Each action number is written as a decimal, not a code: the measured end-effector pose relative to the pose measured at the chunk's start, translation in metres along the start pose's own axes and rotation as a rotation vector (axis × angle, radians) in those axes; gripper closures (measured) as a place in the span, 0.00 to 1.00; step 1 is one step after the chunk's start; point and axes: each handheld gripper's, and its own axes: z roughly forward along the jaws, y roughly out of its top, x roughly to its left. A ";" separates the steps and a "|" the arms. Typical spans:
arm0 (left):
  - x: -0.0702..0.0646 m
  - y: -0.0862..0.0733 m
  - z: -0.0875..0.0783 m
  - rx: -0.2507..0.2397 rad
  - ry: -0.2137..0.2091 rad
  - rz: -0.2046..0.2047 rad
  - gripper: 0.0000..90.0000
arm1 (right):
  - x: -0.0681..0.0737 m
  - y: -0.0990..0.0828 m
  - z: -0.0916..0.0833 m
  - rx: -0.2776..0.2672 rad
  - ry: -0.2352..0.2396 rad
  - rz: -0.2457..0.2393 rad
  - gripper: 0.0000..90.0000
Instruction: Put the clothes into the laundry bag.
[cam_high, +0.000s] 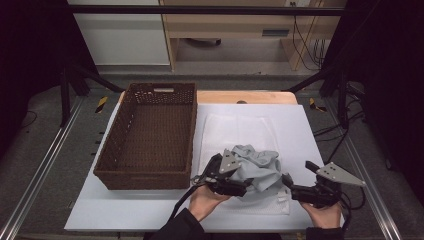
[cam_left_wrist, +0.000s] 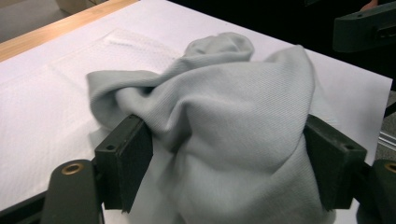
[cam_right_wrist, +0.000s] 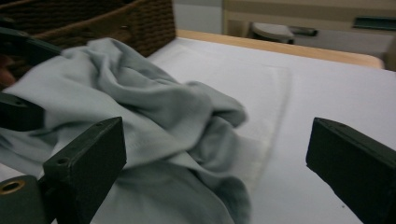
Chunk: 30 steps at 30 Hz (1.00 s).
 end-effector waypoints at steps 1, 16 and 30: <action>0.000 -0.002 -0.001 0.005 -0.002 -0.001 0.26 | 0.006 0.002 0.004 0.004 0.028 -0.006 0.06; -0.011 -0.043 -0.015 0.064 -0.022 0.003 0.27 | 0.041 -0.025 0.081 0.255 0.049 -0.087 0.62; 0.001 -0.088 -0.025 0.093 -0.038 -0.014 0.97 | 0.033 0.001 0.049 0.075 -0.012 -0.003 0.24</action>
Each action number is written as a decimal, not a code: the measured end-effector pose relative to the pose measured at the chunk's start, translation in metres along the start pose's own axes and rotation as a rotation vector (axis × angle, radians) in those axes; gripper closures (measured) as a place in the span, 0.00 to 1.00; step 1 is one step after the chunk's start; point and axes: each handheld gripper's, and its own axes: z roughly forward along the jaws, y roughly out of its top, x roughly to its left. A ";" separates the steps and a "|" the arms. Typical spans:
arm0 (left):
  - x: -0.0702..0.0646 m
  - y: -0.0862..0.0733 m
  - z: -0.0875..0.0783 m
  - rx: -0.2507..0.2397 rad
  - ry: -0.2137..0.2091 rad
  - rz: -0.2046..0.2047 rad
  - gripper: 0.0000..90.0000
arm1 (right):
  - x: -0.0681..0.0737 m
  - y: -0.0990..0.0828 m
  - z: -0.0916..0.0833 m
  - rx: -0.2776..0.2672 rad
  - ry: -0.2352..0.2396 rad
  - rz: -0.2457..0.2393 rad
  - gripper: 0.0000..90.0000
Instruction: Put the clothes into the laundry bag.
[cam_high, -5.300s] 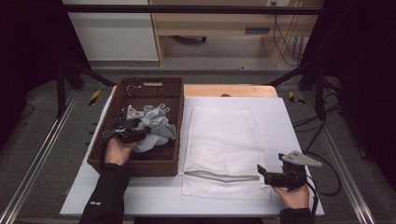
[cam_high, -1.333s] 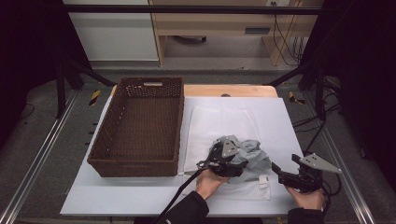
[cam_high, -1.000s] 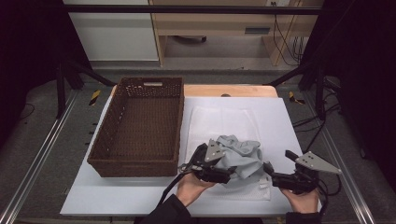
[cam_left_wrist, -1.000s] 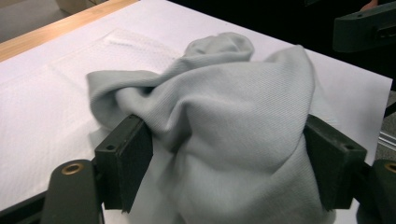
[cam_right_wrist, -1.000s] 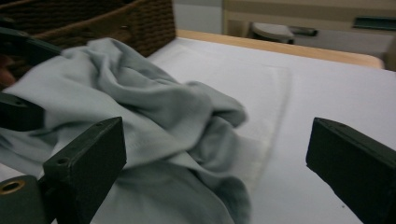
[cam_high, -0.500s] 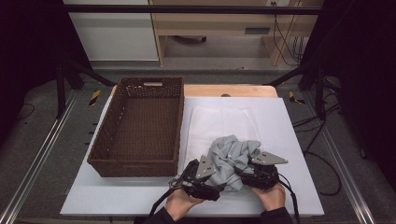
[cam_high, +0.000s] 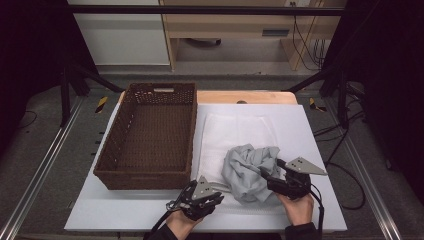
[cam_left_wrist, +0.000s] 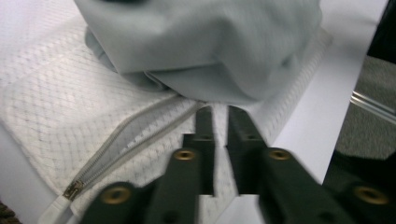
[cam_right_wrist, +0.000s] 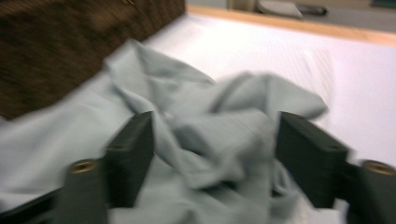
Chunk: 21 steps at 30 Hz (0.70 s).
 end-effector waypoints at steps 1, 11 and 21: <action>0.000 -0.002 0.000 0.005 0.000 -0.004 0.99 | 0.005 0.002 -0.003 -0.010 0.023 -0.005 0.17; 0.002 -0.011 0.012 0.015 0.072 -0.014 0.99 | 0.029 -0.023 0.051 0.222 -0.028 -0.059 0.04; -0.001 -0.015 0.026 0.040 0.064 -0.016 0.99 | 0.015 -0.025 0.052 0.279 0.042 0.068 0.73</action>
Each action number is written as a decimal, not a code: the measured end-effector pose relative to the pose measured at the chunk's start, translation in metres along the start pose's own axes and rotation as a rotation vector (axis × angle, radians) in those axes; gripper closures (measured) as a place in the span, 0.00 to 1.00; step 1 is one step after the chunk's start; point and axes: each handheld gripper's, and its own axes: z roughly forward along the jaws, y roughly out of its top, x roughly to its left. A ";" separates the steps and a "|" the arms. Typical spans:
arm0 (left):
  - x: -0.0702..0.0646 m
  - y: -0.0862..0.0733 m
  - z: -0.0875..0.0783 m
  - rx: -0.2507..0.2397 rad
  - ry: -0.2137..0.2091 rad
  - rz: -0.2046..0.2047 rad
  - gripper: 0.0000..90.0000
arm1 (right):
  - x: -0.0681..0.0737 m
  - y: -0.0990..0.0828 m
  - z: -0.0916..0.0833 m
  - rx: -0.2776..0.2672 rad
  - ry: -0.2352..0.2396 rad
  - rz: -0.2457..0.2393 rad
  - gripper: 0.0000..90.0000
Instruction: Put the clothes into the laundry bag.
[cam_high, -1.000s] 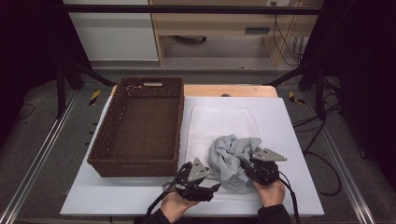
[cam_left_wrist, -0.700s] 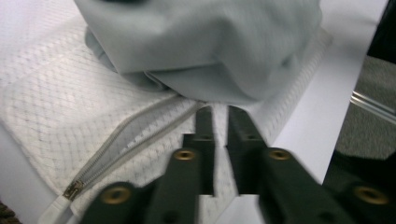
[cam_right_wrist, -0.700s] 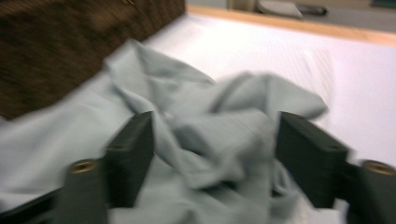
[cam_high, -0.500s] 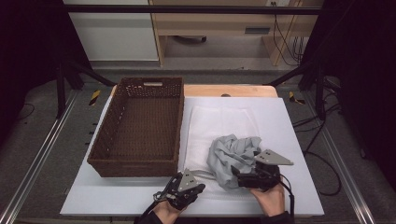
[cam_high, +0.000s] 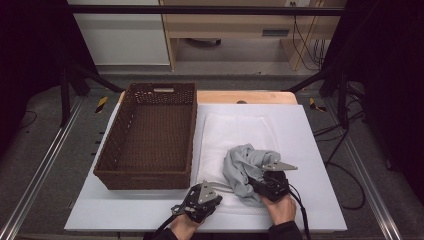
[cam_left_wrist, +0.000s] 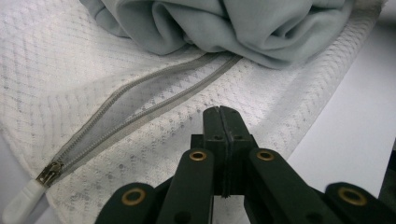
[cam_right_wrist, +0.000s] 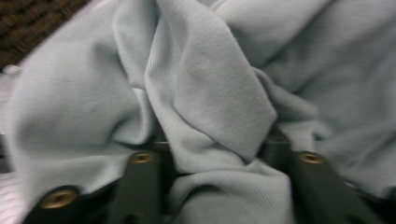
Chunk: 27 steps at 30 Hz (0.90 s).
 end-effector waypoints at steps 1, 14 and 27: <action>0.000 0.000 0.000 -0.002 0.003 0.002 0.99 | -0.002 0.002 -0.005 -0.008 0.005 0.013 0.75; 0.000 -0.001 0.000 -0.003 -0.003 -0.001 0.99 | -0.068 0.003 -0.022 -0.096 -0.241 0.042 0.77; -0.003 0.000 -0.002 0.003 0.011 -0.002 0.99 | -0.046 0.010 -0.085 -0.370 -0.188 -0.032 0.42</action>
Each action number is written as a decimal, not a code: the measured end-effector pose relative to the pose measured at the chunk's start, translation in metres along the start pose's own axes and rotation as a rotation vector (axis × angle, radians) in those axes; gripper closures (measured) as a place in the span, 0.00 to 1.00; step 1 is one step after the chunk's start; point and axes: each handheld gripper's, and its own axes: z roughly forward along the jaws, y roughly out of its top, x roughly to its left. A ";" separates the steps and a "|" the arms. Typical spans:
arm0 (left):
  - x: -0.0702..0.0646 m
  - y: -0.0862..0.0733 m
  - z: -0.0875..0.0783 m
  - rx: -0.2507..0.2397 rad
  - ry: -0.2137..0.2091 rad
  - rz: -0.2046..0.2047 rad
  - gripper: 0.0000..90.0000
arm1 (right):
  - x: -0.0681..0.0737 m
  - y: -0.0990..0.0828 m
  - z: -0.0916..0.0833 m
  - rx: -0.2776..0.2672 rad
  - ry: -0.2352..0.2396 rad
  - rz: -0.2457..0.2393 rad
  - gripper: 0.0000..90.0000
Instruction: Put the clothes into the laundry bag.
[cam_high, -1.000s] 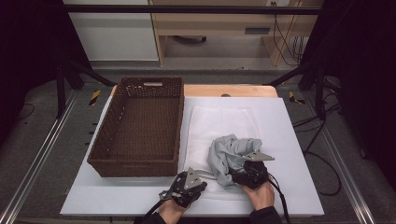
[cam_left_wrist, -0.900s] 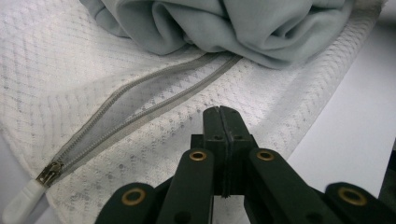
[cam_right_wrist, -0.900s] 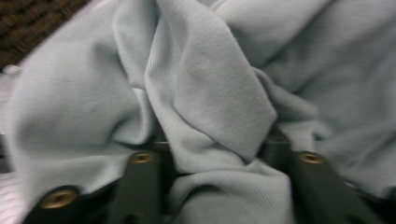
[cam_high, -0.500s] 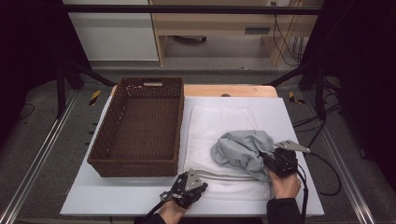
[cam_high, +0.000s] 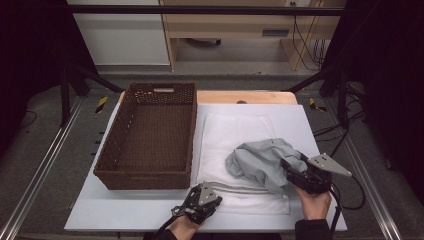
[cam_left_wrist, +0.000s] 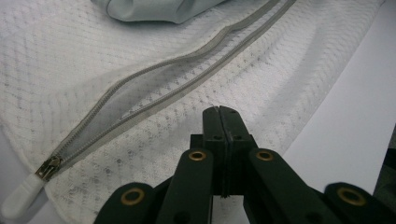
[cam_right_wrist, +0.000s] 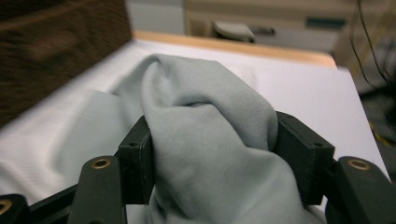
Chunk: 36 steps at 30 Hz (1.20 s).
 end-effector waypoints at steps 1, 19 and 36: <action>0.000 0.000 0.000 0.001 0.003 -0.001 0.99 | 0.006 0.004 -0.004 -0.007 0.017 -0.020 0.41; 0.001 0.000 -0.003 0.006 0.003 -0.003 0.99 | 0.062 -0.036 0.074 0.410 -0.001 -0.148 0.04; 0.002 -0.001 -0.002 0.011 -0.002 -0.010 0.99 | 0.027 -0.027 0.070 0.300 0.067 0.032 0.80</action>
